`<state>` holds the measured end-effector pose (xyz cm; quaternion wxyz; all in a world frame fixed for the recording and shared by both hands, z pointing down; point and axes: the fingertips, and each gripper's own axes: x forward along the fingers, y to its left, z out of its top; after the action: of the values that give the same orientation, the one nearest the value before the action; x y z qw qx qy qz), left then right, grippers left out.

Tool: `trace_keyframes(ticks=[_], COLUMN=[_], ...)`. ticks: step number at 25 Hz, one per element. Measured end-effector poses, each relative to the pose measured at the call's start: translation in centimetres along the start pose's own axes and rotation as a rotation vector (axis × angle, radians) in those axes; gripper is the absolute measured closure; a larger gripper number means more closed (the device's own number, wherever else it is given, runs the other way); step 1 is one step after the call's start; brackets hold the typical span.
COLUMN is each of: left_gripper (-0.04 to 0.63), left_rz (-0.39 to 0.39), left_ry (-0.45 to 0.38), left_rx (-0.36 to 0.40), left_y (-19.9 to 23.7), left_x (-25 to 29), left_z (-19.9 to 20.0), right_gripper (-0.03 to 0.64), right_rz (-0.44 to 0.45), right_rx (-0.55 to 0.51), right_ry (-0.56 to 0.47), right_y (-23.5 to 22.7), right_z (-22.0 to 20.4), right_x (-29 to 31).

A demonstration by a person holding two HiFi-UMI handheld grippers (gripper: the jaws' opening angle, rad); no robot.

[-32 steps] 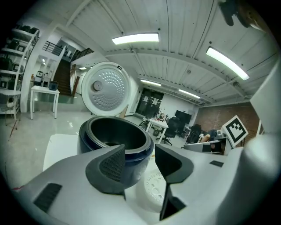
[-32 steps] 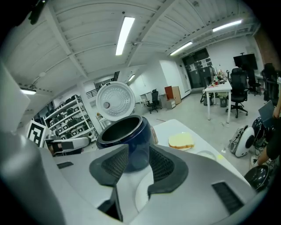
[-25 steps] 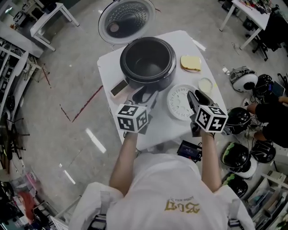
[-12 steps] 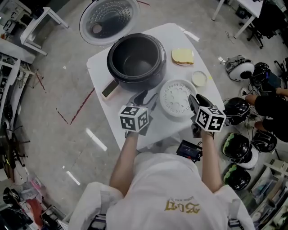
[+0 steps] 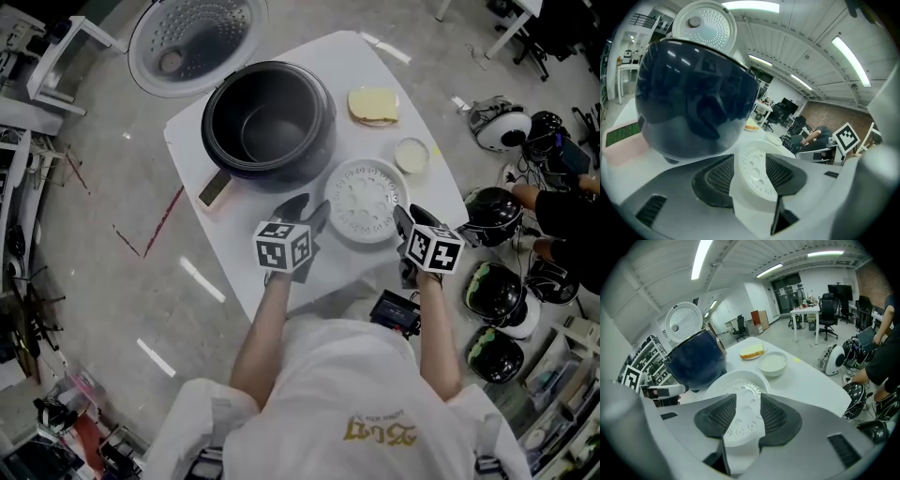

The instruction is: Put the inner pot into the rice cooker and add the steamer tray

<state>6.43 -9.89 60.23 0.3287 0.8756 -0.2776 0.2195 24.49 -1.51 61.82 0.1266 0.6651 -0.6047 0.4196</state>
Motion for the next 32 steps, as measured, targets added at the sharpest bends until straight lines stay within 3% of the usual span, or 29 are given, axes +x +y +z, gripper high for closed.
trace_keyframes(ticks=[11, 21, 32], left_gripper=[0.373, 0.380, 0.486], left_rz=[0.008, 0.016, 0.010], left_ry=[0.126, 0.153, 0.147], left_rx=[-0.041, -0.077, -0.075], left_y=[1.5, 1.9, 1.5], left_x=[4.5, 6.1, 6.7], left_z=[-3.9, -4.5, -4.5], right_gripper=[0.439, 0.447, 0.512], right_rz=[-0.046, -0.031, -0.029], right_rx=[0.024, 0.042, 0.029], right_ry=[0.083, 0.114, 0.099], right_y=[-3.5, -4.0, -3.8], right_z=[-2.4, -3.2, -3.3], right_x=[3.1, 4.8, 5.1])
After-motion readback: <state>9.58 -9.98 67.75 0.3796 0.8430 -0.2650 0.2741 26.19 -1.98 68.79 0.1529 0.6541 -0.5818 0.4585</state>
